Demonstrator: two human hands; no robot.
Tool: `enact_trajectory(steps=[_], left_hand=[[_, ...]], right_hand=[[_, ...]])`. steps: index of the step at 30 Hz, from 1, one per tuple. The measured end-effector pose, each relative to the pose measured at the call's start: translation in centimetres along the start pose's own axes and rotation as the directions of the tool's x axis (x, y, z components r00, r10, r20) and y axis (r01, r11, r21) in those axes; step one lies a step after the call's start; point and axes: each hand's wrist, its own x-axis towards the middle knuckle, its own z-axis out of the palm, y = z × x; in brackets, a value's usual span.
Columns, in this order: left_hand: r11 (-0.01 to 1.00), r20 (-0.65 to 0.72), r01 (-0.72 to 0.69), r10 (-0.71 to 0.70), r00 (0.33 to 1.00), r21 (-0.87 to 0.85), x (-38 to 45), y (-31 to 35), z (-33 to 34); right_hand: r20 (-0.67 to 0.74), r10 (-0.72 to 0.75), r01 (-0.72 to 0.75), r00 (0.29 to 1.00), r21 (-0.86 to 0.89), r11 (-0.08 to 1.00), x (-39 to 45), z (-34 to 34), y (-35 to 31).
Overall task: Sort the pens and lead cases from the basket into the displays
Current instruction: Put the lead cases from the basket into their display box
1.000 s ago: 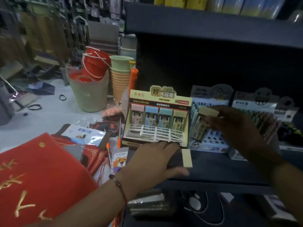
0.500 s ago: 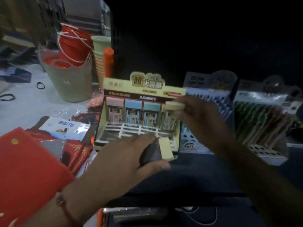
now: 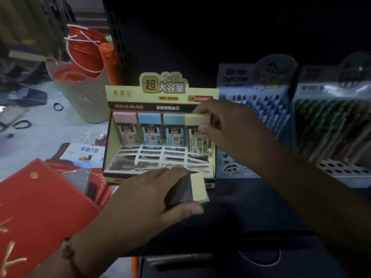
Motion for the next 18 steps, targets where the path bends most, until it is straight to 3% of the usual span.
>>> enact_trajectory(steps=[3,6,14,18], left_hand=[[1.000,-0.014,0.003,-0.004,1.000,-0.007,0.0,0.2,-0.1],[1.000,-0.041,0.004,-0.004,0.999,-0.010,0.1,0.4,-0.2],[0.990,-0.041,0.072,-0.078,0.996,-0.120,-1.0,-0.5,-0.5],[0.959,-0.080,0.101,-0.127,0.989,-0.264,-1.9,-1.0,-0.7]], right_hand=[[-0.102,-0.066,0.049,0.993,-0.165,0.985,-0.1,0.5,0.3],[-0.114,-0.097,0.068,0.989,-0.238,0.969,-0.3,1.2,0.3],[-0.034,-0.011,0.003,0.999,-0.221,0.975,-0.6,0.2,-1.2],[-0.010,-0.001,0.000,1.000,-0.069,0.998,-1.4,-0.8,-2.5]])
